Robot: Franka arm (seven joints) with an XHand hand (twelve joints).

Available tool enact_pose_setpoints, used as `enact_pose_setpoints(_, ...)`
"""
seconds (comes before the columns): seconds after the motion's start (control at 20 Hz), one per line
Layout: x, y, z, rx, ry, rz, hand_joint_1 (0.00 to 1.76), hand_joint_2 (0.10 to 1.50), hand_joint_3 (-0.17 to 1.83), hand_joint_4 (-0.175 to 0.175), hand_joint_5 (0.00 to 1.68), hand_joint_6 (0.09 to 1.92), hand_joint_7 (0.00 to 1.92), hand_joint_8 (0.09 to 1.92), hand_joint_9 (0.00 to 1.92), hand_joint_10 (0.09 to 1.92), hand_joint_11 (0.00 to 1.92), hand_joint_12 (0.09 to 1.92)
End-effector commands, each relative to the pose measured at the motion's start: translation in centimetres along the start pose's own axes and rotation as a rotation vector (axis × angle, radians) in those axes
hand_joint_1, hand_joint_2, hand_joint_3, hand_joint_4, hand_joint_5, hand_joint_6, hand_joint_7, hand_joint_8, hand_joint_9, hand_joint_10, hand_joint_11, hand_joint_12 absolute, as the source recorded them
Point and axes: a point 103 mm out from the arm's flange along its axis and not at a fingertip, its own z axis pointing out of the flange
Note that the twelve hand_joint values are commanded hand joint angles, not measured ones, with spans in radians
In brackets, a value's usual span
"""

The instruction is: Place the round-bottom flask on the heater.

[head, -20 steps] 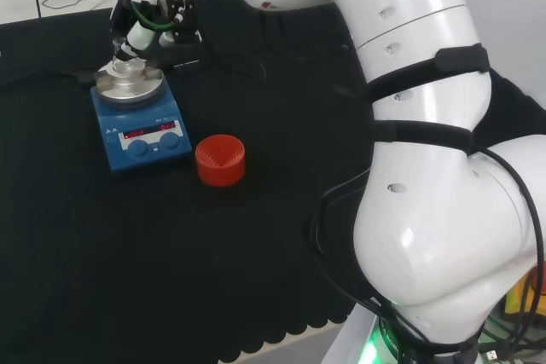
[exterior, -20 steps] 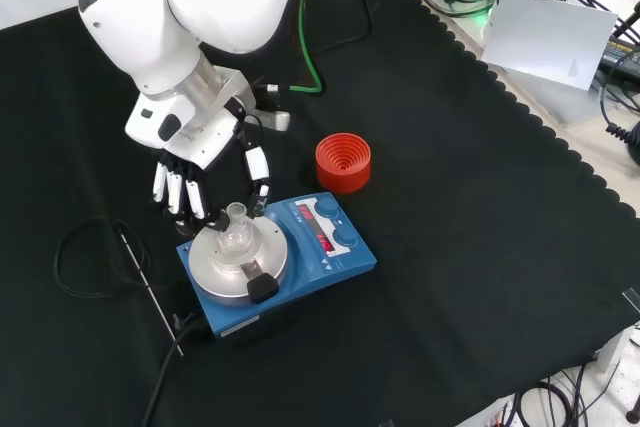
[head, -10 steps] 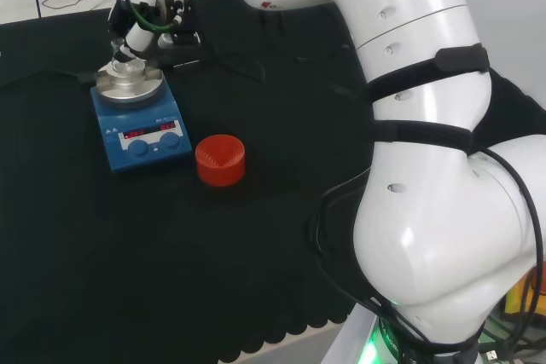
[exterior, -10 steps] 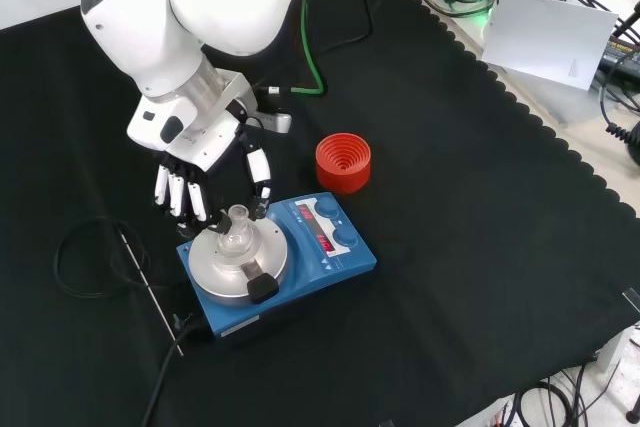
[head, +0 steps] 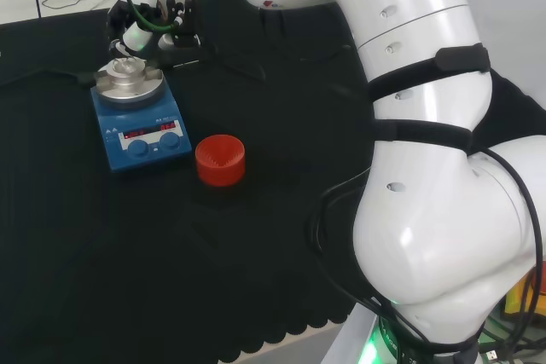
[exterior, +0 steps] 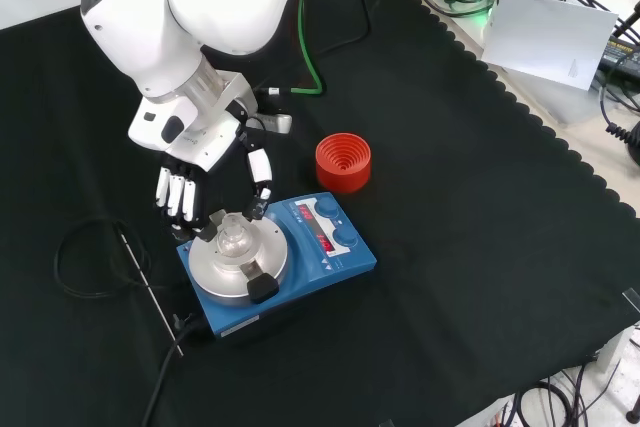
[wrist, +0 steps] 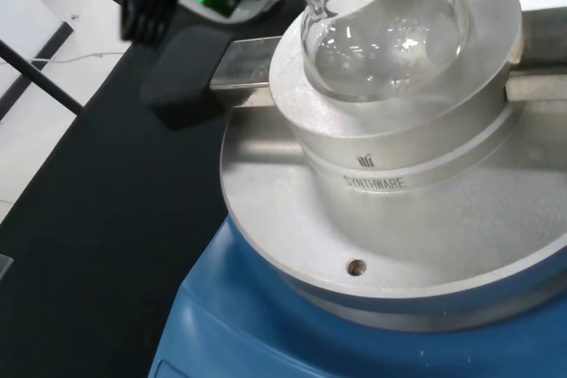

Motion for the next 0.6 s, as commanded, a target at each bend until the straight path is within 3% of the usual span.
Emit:
enact_pose_setpoints(0.05, 0.2, -0.4, 0.0, -0.004, -0.012, -0.001, 0.92, 0.63, 0.62, -0.055, 0.62, 0.79, 0.47, 0.73, 0.79, 0.6, 0.54, 1.28)
enact_pose_setpoints(0.6, 0.7, -4.9, -3.2, -0.071, -0.037, 0.032, 0.92, 0.62, 0.62, -0.052, 0.57, 0.77, 0.45, 0.73, 0.77, 0.6, 0.52, 1.28)
